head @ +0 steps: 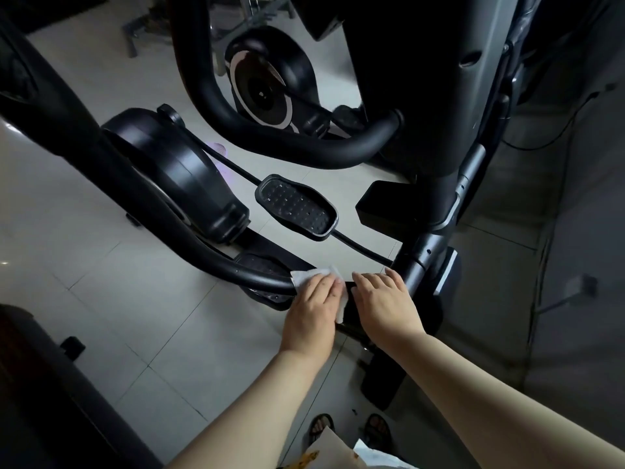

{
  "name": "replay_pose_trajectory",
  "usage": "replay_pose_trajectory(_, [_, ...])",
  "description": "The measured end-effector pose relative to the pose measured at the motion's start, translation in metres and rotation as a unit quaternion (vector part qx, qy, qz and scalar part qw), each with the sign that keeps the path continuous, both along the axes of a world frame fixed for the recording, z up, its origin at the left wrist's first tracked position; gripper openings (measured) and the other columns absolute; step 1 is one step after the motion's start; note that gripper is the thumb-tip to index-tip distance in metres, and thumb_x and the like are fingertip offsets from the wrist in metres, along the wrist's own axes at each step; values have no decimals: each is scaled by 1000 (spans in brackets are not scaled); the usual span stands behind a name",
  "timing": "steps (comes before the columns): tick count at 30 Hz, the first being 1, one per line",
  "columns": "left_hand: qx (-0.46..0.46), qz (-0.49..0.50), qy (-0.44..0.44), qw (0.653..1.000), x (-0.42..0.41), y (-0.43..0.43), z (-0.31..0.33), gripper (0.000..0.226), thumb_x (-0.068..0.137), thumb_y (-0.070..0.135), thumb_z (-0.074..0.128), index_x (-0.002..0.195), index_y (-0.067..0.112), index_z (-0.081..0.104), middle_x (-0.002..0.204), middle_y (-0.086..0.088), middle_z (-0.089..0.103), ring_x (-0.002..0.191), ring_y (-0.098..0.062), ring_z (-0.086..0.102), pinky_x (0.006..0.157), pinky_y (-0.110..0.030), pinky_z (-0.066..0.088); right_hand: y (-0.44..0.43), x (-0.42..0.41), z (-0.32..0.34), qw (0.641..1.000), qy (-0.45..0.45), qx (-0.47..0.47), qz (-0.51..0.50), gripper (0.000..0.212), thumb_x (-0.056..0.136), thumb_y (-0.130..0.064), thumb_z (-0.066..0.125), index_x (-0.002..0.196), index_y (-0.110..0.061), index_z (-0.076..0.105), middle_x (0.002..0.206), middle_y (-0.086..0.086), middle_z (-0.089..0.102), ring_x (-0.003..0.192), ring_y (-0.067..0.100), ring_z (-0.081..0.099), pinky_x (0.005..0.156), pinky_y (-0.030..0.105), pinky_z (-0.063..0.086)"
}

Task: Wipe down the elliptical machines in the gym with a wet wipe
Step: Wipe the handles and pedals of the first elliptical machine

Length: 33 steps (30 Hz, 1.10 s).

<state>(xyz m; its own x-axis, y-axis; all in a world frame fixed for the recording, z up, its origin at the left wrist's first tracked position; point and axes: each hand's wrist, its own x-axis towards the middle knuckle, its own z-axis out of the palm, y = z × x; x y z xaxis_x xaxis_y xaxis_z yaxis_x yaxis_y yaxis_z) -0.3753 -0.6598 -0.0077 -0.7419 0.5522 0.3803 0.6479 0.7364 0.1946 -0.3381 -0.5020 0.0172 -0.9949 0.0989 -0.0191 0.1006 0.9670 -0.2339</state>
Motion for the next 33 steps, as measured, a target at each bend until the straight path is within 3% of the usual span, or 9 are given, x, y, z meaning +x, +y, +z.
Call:
replay_pose_trajectory(2, [-31, 33, 18, 999, 0, -9, 2, 49, 84, 3, 45, 127, 6, 69, 133, -9, 67, 128, -26, 60, 119, -44, 29, -3, 0, -3, 1000, 9, -9, -11, 41, 105, -26, 41, 138, -10, 59, 129, 6, 68, 125, 27, 58, 120, 42, 21])
replay_pose_trajectory(7, [-62, 32, -13, 997, 9, 17, 1, 57, 86, 9, 34, 134, 4, 65, 145, -12, 59, 135, -27, 56, 122, -46, 25, -5, 2, -3, 1000, 8, -2, -7, 60, 91, -27, 25, 138, -10, 58, 130, 5, 66, 125, 28, 57, 120, 41, 16])
replay_pose_trajectory(9, [-77, 7, -16, 997, 11, 21, 0, 61, 87, 13, 34, 142, 4, 57, 152, -11, 51, 141, -26, 49, 119, -42, 20, -4, 3, 0, 1000, 2, 1, 4, 67, 86, -31, 20, 139, -11, 56, 132, 4, 64, 127, 26, 55, 121, 42, 17])
replay_pose_trajectory(12, [-107, 33, -15, 994, 7, -4, 2, 64, 88, 19, 35, 148, 2, 50, 157, -14, 43, 147, -28, 40, 119, -44, 20, -7, 1, 6, 999, -39, 3, 0, 73, 90, -32, 8, 149, -10, 45, 144, 6, 56, 138, 27, 45, 123, 42, 6])
replay_pose_trajectory(16, [-97, 108, 4, 989, 3, -30, 5, 59, 96, 21, 35, 148, -3, 46, 158, -19, 41, 150, -32, 35, 124, -46, 15, -19, -3, 10, 997, -80, 8, -16, 57, 100, -25, 26, 154, -11, 34, 150, 5, 47, 145, 24, 35, 125, 46, -4])
replay_pose_trajectory(20, [-69, 43, 0, 997, 8, -12, -1, 59, 90, 16, 39, 146, 6, 53, 157, -9, 44, 149, -25, 37, 122, -43, 17, -21, -4, 13, 997, -75, -6, -22, 70, 91, -28, 8, 153, -10, 37, 150, 5, 48, 146, 23, 34, 125, 43, -3])
replay_pose_trajectory(24, [-79, 24, 1, 997, 3, -31, 1, 58, 90, 14, 43, 146, 11, 55, 156, -4, 47, 148, -19, 37, 124, -39, 18, -27, -7, 16, 996, -85, -17, -15, 53, 103, -23, 30, 155, -11, 32, 154, 4, 43, 149, 22, 28, 126, 41, -2])
replay_pose_trajectory(28, [-18, 101, 11, 995, 1, -49, 7, 48, 95, 11, 43, 139, 7, 61, 148, -7, 57, 143, -25, 46, 125, -39, 15, -34, -9, 16, 997, -74, -26, -25, 51, 105, -21, 30, 155, -13, 31, 155, 3, 42, 148, 23, 29, 125, 38, 4])
replay_pose_trajectory(33, [-13, 29, -6, 999, 4, -33, 5, 50, 89, 6, 50, 137, 10, 63, 146, -5, 59, 142, -23, 47, 125, -38, 14, -39, -11, 17, 996, -82, -41, -24, 53, 104, -23, 29, 156, -14, 29, 158, 1, 38, 150, 22, 24, 126, 38, 7])
